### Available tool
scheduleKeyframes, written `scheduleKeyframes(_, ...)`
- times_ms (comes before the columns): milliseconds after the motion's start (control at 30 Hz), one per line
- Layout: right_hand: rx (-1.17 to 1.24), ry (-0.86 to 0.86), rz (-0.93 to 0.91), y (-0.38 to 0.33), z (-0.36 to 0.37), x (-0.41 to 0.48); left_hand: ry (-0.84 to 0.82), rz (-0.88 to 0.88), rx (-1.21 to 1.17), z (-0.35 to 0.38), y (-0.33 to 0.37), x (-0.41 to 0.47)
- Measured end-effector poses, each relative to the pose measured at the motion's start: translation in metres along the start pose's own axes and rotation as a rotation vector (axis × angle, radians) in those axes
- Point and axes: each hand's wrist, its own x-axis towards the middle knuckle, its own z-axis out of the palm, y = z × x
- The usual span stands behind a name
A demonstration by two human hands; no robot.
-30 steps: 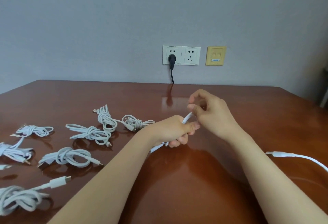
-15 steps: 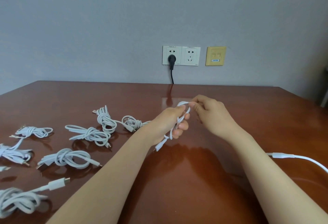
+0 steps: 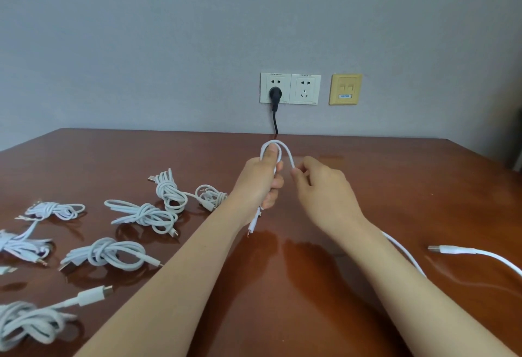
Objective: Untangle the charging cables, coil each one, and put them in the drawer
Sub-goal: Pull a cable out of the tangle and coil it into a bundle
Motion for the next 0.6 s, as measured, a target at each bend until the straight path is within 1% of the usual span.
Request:
scheduleKeyframes(67,0.011,-0.017,-0.013,-0.0020,0.0058,-0.0021,0.020,0.012,0.021,0.0022,-0.0009,0.0003)
scheduleKeyframes(167,0.025,-0.024,-0.022,-0.0038,0.0088,-0.0035,0.072,0.067,0.122,0.0037,-0.0031,0.0010)
scheduleKeyframes(267,0.052,-0.022,-0.031,-0.0057,0.0088,-0.0042,0.115,0.081,0.203,0.0030,-0.0051,0.0029)
scheduleKeyframes(300,0.056,-0.025,-0.035,-0.0060,0.0087,-0.0044,0.118,0.072,0.201,0.0027,-0.0053,0.0036)
scheduleKeyframes(433,0.074,-0.072,-0.041,-0.0042,0.0101,-0.0050,0.105,0.005,0.062,0.0018,-0.0041,0.0052)
scheduleKeyframes(600,0.071,-0.074,-0.020,-0.0044,0.0085,-0.0055,0.094,0.068,0.072,0.0016,-0.0072,0.0073)
